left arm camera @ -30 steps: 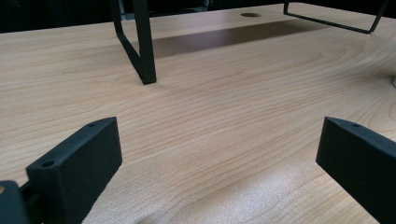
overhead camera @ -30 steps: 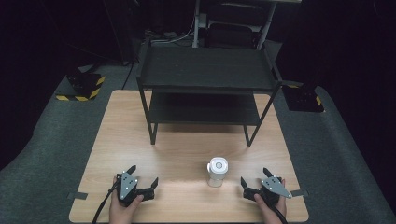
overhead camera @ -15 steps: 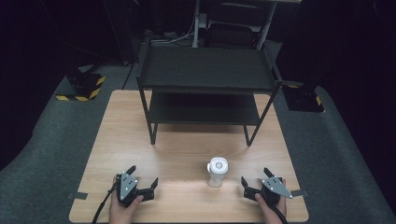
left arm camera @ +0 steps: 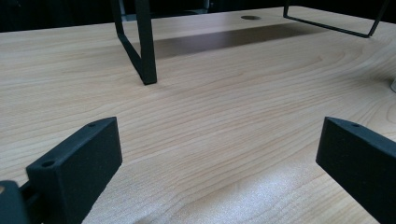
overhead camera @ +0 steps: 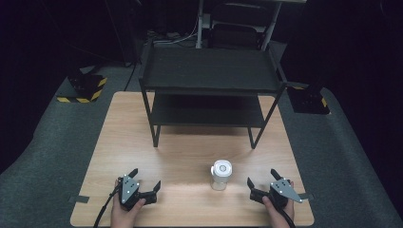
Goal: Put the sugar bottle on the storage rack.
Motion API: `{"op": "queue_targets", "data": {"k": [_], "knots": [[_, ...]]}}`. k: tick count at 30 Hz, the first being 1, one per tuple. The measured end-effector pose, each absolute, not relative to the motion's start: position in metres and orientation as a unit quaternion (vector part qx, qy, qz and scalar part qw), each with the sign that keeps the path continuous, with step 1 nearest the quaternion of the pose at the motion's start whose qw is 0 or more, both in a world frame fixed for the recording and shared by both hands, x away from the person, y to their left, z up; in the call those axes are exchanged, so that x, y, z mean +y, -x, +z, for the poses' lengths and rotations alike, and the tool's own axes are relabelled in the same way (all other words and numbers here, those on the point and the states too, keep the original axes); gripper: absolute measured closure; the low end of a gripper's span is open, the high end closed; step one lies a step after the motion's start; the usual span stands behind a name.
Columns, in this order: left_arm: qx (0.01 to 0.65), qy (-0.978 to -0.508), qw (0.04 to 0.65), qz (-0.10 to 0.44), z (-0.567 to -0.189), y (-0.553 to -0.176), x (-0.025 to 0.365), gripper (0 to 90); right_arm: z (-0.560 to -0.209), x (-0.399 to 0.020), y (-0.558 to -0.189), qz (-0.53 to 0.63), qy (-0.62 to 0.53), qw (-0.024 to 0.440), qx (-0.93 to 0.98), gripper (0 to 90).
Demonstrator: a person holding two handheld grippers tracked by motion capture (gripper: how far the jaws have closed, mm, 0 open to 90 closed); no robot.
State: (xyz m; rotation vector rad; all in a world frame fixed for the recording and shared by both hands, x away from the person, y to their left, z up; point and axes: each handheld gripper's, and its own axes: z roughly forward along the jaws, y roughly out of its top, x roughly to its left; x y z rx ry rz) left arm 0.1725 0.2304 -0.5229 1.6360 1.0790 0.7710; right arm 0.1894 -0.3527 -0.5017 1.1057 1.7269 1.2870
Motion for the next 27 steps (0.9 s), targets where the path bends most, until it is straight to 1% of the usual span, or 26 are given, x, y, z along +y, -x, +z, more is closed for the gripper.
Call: {"op": "queue_targets", "data": {"k": [4, 10, 16, 22, 27], "knots": [[0.447, -0.674, 0.496, 0.317, -0.523, -0.173, 0.231, 0.5, -0.49, -0.352, -0.186, 0.511, -0.426, 0.356, 0.656, 0.2], [0.448, -0.673, 0.498, 0.314, -0.523, -0.173, 0.232, 0.5, -0.47, -0.346, -0.181, 0.522, -0.407, 0.373, 0.651, 0.2], [0.449, -0.672, 0.499, 0.313, -0.523, -0.173, 0.232, 0.5, -0.45, -0.338, -0.176, 0.543, -0.39, 0.373, 0.643, 0.2], [0.449, -0.671, 0.5, 0.313, -0.523, -0.173, 0.233, 0.5, -0.442, -0.324, -0.171, 0.558, -0.382, 0.363, 0.641, 0.2], [0.45, -0.671, 0.501, 0.312, -0.524, -0.173, 0.233, 0.5, -0.445, -0.308, -0.169, 0.565, -0.372, 0.35, 0.648, 0.2]]}}
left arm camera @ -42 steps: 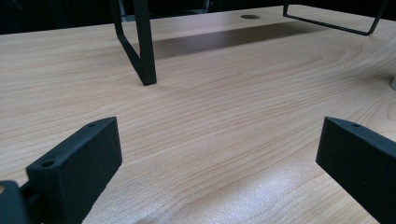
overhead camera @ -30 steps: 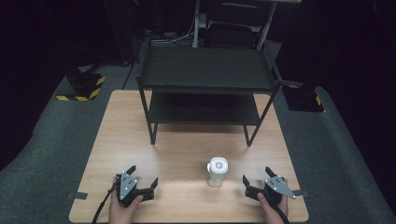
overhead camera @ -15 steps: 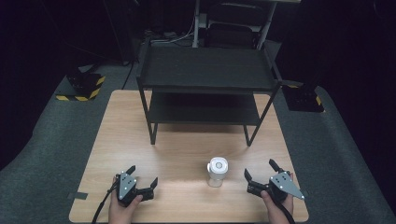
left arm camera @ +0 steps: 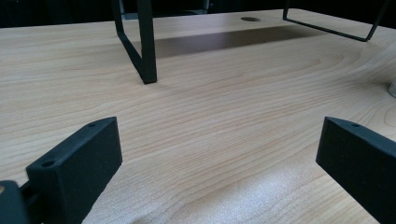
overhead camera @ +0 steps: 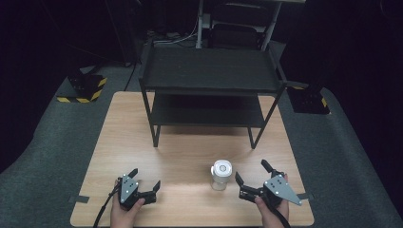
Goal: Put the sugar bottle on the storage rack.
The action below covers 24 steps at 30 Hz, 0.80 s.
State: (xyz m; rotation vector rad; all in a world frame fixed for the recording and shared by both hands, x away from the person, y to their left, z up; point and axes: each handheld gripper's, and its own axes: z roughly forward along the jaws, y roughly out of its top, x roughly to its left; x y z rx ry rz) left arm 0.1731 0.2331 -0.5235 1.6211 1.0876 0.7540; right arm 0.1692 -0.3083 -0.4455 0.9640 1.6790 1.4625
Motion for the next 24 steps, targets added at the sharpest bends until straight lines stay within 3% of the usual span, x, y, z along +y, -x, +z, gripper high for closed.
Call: {"op": "queue_targets", "data": {"k": [24], "knots": [[0.45, -0.668, 0.505, 0.31, -0.525, -0.172, 0.235, 0.5, -0.496, -0.26, -0.179, 0.55, -0.357, 0.334, 0.677, 0.5]]}}
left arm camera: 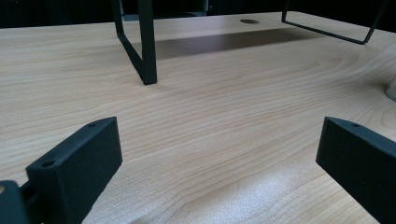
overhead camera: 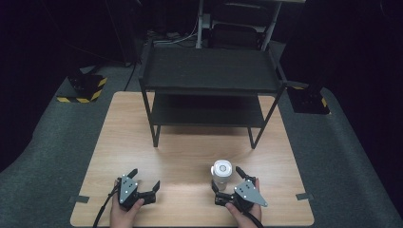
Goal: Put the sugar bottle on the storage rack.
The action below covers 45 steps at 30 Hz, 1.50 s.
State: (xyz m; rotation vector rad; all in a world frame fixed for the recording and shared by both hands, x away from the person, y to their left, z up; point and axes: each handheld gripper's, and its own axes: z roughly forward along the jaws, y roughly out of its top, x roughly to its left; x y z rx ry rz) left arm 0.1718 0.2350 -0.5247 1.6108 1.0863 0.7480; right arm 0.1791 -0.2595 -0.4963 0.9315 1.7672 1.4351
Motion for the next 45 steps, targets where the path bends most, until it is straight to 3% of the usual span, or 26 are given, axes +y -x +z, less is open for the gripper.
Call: {"op": "queue_targets", "data": {"k": [5, 13, 22, 30, 45], "knots": [[0.45, -0.667, 0.507, 0.31, -0.525, -0.171, 0.235, 0.5, -0.507, -0.249, -0.182, 0.542, -0.368, 0.343, 0.674, 1.5], [0.451, -0.666, 0.508, 0.308, -0.525, -0.171, 0.237, 0.5, -0.521, -0.227, -0.18, 0.538, -0.397, 0.374, 0.643, 17.7], [0.451, -0.666, 0.508, 0.308, -0.525, -0.172, 0.237, 0.5, -0.525, -0.213, -0.169, 0.54, -0.42, 0.384, 0.621, 28.3], [0.451, -0.666, 0.508, 0.308, -0.525, -0.171, 0.237, 0.5, -0.527, -0.199, -0.161, 0.532, -0.438, 0.401, 0.604, 29.4], [0.451, -0.666, 0.509, 0.307, -0.525, -0.172, 0.237, 0.5, -0.514, -0.218, -0.17, 0.525, -0.403, 0.384, 0.644, 29.9]]}}
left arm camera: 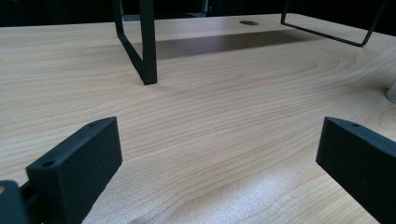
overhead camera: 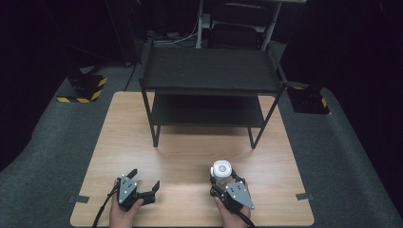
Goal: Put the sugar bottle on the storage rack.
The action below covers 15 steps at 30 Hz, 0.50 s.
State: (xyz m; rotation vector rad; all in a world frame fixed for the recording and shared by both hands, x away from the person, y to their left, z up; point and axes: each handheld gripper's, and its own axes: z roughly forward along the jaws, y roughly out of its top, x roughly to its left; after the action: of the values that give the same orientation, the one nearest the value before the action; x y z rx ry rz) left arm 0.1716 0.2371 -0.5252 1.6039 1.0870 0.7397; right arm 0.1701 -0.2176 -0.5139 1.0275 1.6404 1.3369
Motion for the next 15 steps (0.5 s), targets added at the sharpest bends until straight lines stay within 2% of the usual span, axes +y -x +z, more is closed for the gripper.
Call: {"op": "queue_targets", "data": {"k": [15], "knots": [[0.451, -0.667, 0.509, 0.305, -0.525, -0.172, 0.238, 0.5, -0.497, -0.238, -0.184, 0.521, -0.406, 0.377, 0.649, 29.9]]}}
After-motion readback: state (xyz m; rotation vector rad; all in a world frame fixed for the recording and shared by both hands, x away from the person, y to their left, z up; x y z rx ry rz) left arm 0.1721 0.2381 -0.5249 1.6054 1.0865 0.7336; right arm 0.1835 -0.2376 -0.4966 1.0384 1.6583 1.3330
